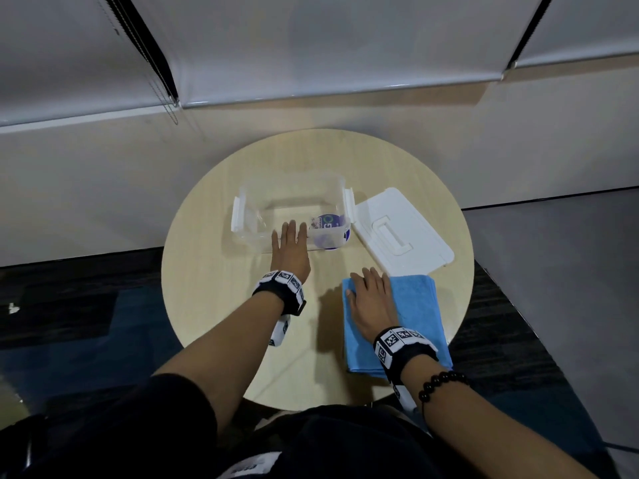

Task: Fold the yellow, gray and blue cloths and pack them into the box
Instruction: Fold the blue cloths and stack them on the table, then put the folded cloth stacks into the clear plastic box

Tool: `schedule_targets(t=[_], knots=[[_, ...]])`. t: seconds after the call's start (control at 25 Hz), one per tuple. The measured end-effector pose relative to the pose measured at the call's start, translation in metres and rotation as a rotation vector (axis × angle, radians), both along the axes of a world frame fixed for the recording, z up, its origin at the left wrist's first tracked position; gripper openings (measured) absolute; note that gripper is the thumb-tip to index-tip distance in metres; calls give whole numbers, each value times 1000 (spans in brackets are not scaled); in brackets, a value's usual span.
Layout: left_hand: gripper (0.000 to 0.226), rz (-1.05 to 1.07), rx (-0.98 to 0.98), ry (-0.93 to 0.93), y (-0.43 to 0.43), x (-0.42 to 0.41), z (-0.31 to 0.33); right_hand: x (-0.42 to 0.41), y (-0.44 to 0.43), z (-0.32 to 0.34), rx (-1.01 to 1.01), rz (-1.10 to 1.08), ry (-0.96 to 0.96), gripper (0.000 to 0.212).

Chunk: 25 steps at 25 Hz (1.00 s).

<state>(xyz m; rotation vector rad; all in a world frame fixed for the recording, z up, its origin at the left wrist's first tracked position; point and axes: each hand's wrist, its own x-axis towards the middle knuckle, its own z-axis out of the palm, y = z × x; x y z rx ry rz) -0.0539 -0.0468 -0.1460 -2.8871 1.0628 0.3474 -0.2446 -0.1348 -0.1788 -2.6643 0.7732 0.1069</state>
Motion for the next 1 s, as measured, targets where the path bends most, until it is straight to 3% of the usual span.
schedule_targets(t=[0.48,0.8,1.0], knots=[[34,3,-46,-58,16,-2,-11,2,-9,-5,-33,8,-2,45],[30,41,-128,-62,76,-48,-27,-12,-17,-7,147,-48,-225,35],[26,63,-174,-24,89,-61,-30,-15,-14,-7,170,-46,-241,33]])
